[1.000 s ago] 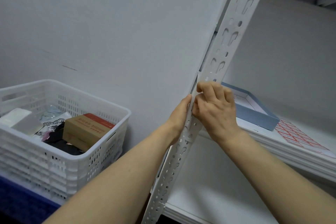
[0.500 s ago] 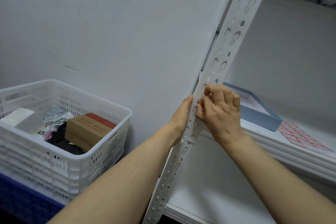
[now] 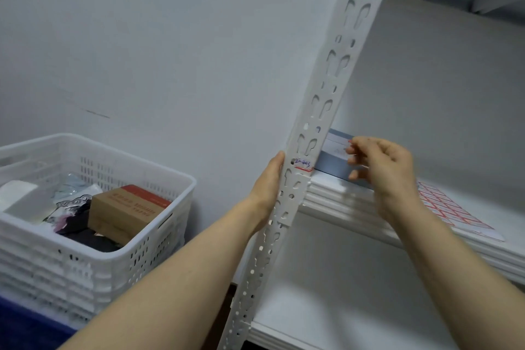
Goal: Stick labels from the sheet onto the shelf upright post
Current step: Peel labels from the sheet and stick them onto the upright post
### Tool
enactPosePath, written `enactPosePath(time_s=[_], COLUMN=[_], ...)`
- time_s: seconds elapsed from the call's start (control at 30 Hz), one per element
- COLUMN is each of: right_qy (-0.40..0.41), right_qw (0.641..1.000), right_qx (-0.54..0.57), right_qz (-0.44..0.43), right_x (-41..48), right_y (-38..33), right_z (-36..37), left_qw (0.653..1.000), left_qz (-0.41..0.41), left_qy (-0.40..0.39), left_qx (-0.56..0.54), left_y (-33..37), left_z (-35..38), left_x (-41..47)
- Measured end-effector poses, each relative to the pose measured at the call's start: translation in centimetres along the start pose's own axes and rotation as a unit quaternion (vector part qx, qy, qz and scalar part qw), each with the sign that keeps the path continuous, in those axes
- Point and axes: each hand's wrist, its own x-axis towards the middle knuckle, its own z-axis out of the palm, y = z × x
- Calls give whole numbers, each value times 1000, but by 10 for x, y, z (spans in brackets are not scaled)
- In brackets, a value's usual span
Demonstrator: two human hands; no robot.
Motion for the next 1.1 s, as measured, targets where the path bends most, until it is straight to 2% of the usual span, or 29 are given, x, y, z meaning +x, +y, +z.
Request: enactPosePath(time_s=[0.07,0.13,0.2,0.27,0.3,0.33,0.4,0.5,0.57,0.67,0.8,0.97,1.1], right_qy=[12,6,3,15,18,11,-6,-18,-11,8,16,-35,-44], right_qw=[993,984,980,984,986,987,986,986,987,990,988,981,979], right_qx=[76,101,98,68,55,46,49,55,48,29,8,-39,-113], right_qz=[92,148,173,166,159,156,157,154,151,140,152,185,162], right_x=[9,17,23,30,33,37,44,55,62,71,81,85,86], right_y=[-8,-12,-17,-19,-20,-21,-19,-18,-17,-12,-6,-5,-3], right_z=[-12,-23,-30,-35,-40,-41,-45,-57,-65,-77,-87,-86,-86], left_qw=[1000,998,987,928,894,866,822,781,786,807,813,835,847], left_qz=[-8,-29,-11,97,184,268,390,470,468,440,439,407,379], left_qy=[20,52,148,311,349,354,298,214,202,230,258,286,311], left_qx=[5,5,69,183,212,232,289,351,351,319,282,236,206], left_y=[-1,4,10,15,19,20,23,24,30,37,42,37,34], left_z=[-1,6,19,30,37,41,50,72,86,94,95,83,73], left_x=[3,0,-3,-10,-17,-24,-34,-34,-29,-17,-11,-5,0])
